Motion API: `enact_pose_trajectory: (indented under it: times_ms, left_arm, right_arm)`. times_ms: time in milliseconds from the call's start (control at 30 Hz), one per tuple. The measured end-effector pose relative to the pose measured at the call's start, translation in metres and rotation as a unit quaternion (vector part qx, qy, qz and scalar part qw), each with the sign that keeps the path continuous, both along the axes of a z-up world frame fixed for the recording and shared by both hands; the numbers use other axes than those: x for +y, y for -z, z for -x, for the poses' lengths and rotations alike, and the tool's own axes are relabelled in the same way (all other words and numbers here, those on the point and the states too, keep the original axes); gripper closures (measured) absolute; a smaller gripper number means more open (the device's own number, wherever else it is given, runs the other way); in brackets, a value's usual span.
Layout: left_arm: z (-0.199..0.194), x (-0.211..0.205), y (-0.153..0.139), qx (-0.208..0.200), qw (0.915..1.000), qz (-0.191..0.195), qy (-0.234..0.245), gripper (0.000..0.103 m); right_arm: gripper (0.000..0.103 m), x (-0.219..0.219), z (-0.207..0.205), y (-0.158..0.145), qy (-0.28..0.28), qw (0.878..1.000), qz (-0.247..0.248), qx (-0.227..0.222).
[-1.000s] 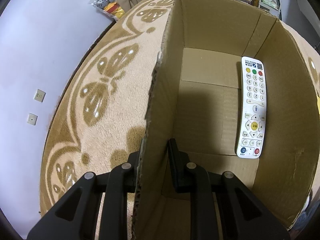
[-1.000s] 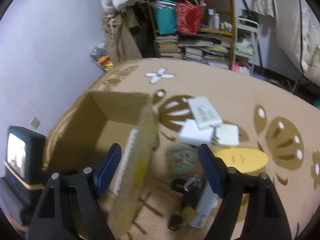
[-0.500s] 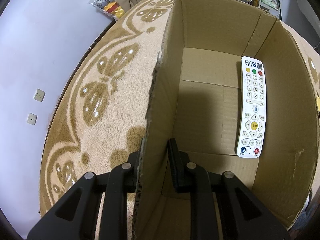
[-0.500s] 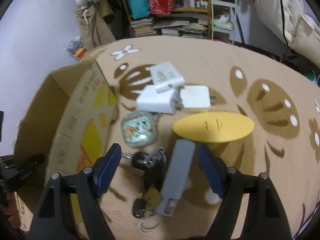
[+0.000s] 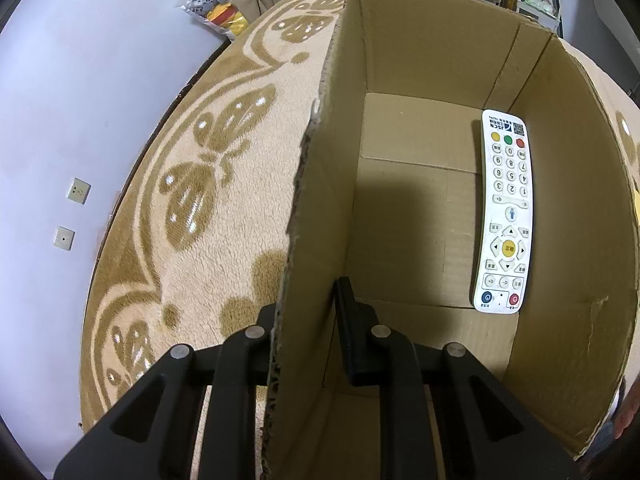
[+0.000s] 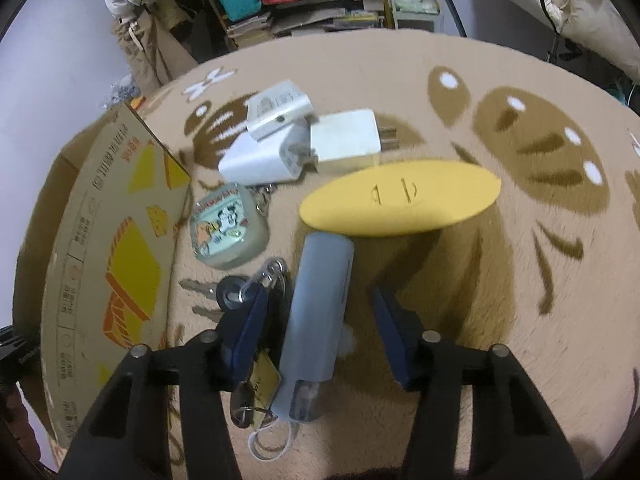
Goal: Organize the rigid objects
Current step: 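Move the right gripper back and close it on the light-blue power bank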
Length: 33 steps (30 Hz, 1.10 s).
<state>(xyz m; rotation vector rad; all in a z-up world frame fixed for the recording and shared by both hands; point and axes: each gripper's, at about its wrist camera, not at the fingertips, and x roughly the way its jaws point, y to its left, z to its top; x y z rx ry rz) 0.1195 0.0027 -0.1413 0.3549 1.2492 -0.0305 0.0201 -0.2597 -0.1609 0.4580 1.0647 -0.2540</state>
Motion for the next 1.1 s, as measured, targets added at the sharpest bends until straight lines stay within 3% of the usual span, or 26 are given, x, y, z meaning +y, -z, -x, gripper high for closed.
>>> enact_pose_trajectory:
  times_ms: [200, 800, 1100]
  left_arm:
    - [0.0, 0.0, 0.0, 0.0, 1.0, -0.001, 0.0, 0.085]
    - [0.0, 0.0, -0.001, 0.0, 1.0, -0.003, 0.001, 0.085]
    - [-0.001, 0.001, -0.001, 0.001, 1.0, -0.002, 0.001, 0.085]
  right_arm:
    - [0.066, 0.006, -0.003, 0.008, -0.009, 1.0, 0.008, 0.017]
    - [0.067, 0.011, -0.009, 0.019, -0.008, 0.999, 0.015, 0.04]
    - [0.073, 0.013, -0.004, 0.011, 0.005, 0.999, 0.035, 0.019]
